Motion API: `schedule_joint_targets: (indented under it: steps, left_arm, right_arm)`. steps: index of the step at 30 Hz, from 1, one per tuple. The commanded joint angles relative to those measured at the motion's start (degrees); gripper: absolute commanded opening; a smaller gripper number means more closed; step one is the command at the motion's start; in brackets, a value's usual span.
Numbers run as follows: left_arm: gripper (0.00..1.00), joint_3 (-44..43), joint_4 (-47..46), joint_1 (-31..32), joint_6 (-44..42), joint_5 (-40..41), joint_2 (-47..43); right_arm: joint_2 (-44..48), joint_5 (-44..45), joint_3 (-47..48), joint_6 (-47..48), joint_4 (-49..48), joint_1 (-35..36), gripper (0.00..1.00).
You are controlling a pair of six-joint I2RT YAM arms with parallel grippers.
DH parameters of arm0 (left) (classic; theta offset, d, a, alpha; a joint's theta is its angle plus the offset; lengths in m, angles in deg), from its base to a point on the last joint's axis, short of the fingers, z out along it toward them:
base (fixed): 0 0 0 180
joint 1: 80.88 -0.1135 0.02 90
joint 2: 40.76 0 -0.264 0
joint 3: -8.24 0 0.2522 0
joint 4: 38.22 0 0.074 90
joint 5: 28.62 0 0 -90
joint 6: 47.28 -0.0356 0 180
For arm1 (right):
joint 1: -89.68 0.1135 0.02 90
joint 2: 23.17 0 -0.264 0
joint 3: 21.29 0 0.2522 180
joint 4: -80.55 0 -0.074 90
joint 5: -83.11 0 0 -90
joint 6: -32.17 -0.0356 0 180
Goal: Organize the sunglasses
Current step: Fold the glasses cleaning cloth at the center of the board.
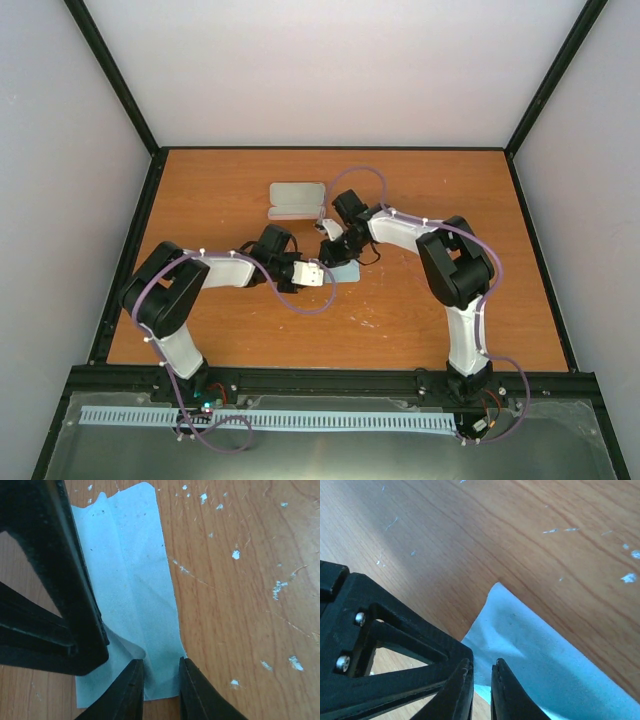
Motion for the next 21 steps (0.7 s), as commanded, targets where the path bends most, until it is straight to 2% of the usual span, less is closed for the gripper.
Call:
schedule_joint_targets:
  steps: [1, 6, 21]
  left_arm:
    - [0.23, -1.1, 3.5, 1.1, -2.1, -1.2, 1.5]
    - [0.23, -1.3, 3.8, 1.2, -1.9, -0.9, 1.7]
    - [0.22, -1.5, 3.8, 1.2, -2.6, 1.0, 3.1]
  right_arm:
    - [-1.0, -1.8, 2.3, 1.3, 1.4, 0.6, 0.11]
    - [-2.7, -1.3, 4.9, 2.4, 4.7, 0.8, 0.11]
    - [1.7, 0.7, -0.9, 3.6, 8.9, 0.8, 0.1]
